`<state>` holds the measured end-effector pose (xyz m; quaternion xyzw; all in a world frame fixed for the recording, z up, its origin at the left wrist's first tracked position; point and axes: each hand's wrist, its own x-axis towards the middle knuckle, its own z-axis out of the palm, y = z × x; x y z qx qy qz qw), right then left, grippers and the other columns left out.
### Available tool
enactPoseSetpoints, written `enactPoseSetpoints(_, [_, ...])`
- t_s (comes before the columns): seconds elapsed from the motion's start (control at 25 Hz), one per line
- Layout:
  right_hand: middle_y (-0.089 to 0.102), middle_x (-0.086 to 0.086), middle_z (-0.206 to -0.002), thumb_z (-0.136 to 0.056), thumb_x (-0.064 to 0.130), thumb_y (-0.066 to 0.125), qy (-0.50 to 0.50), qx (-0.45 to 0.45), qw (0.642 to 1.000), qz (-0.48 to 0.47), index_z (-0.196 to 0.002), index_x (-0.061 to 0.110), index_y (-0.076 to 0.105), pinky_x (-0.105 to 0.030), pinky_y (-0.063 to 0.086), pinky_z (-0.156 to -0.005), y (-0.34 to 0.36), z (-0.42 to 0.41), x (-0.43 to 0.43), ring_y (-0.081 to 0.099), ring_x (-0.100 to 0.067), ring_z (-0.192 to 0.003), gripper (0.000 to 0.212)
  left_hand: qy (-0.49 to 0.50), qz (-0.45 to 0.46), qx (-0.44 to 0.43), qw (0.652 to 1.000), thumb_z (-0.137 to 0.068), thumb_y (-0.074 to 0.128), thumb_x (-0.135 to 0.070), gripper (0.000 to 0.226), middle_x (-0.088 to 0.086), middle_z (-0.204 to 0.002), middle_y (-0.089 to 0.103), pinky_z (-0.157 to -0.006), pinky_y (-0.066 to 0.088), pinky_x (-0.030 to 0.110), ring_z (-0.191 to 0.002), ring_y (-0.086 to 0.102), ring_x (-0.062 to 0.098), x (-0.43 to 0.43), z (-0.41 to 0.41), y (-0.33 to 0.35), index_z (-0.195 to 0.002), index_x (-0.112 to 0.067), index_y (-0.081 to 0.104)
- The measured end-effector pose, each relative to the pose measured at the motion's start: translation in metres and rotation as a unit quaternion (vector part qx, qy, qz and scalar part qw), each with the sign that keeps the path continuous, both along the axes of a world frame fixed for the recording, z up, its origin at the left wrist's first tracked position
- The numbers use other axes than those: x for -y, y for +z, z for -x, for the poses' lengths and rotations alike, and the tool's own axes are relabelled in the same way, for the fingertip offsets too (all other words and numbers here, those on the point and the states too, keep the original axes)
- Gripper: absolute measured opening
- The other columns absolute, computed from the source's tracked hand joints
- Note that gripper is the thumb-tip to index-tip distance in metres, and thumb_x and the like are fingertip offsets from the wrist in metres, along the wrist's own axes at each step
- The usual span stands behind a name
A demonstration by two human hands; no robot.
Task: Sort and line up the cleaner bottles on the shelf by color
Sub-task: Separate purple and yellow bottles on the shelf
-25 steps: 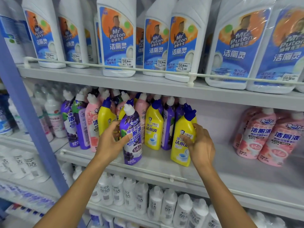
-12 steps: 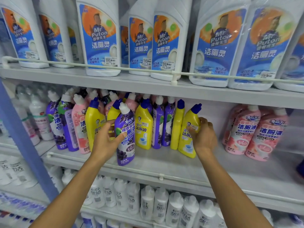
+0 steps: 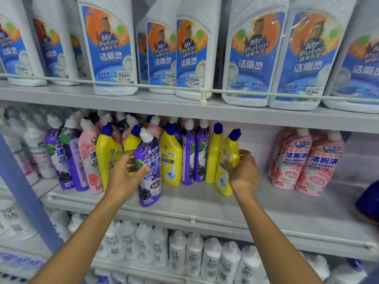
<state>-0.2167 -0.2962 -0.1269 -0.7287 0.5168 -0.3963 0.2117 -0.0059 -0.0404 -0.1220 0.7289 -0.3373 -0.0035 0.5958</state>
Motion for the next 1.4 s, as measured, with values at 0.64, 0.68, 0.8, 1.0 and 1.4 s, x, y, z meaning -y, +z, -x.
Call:
enactPoseSetpoints(0.64, [0.069,-0.007,-0.126,-0.082,0.055,0.078,0.067,0.124,0.990,-0.029,-0.137,0.025,0.059,-0.040,0.054,-0.082,-0.022,-0.040,0.040,0.070,-0.031,-0.104,0.065,0.013,-0.013,0.021,1.000,-0.091,0.078,-0.019,0.048,-0.007,-0.112,0.070,-0.070,0.054,0.019,-0.098,0.066,0.003,-0.001,0.005,-0.003,-0.135,-0.018,0.058])
enactPoseSetpoints(0.68, [0.067,-0.009,-0.127,-0.081,0.054,0.080,0.062,0.124,0.990,-0.024,-0.138,0.024,0.058,-0.038,0.053,-0.079,-0.024,-0.042,0.038,0.069,-0.032,-0.103,0.067,0.012,-0.015,0.024,1.000,-0.091,0.078,-0.019,0.047,-0.008,-0.112,0.070,-0.070,0.053,0.016,-0.098,0.067,0.002,-0.001,0.004,-0.003,-0.134,-0.018,0.059])
enactPoseSetpoints(0.8, [0.064,-0.011,-0.128,-0.081,0.051,0.081,0.041,0.116,0.992,-0.015,-0.138,0.023,0.057,-0.036,0.046,-0.076,-0.024,-0.047,0.035,0.067,-0.034,-0.106,0.068,0.015,-0.019,0.031,0.999,-0.091,0.079,-0.019,0.047,-0.006,-0.113,0.071,-0.067,0.052,0.010,-0.098,0.066,0.001,-0.002,0.002,-0.004,-0.134,-0.018,0.059])
enactPoseSetpoints(1.0, [0.066,-0.013,-0.129,-0.076,0.049,0.086,0.067,0.115,0.990,-0.054,-0.137,0.019,0.057,-0.044,0.054,-0.090,-0.019,-0.050,0.049,0.066,-0.036,-0.111,0.074,0.017,-0.015,0.036,0.999,-0.089,0.081,-0.021,0.048,-0.003,-0.113,0.072,-0.068,0.054,0.009,-0.097,0.068,0.000,0.000,-0.003,-0.008,-0.133,-0.017,0.060])
enactPoseSetpoints(1.4, [0.057,0.008,-0.144,-0.078,0.026,0.090,0.261,0.348,0.880,-0.187,-0.147,0.025,0.049,-0.045,0.057,-0.101,0.006,-0.059,-0.074,0.059,-0.014,-0.128,0.081,-0.071,0.057,-0.097,0.991,-0.085,0.084,-0.010,0.041,0.003,-0.114,0.073,-0.076,0.059,0.026,-0.103,0.072,0.023,-0.012,-0.012,-0.003,-0.121,-0.018,0.067])
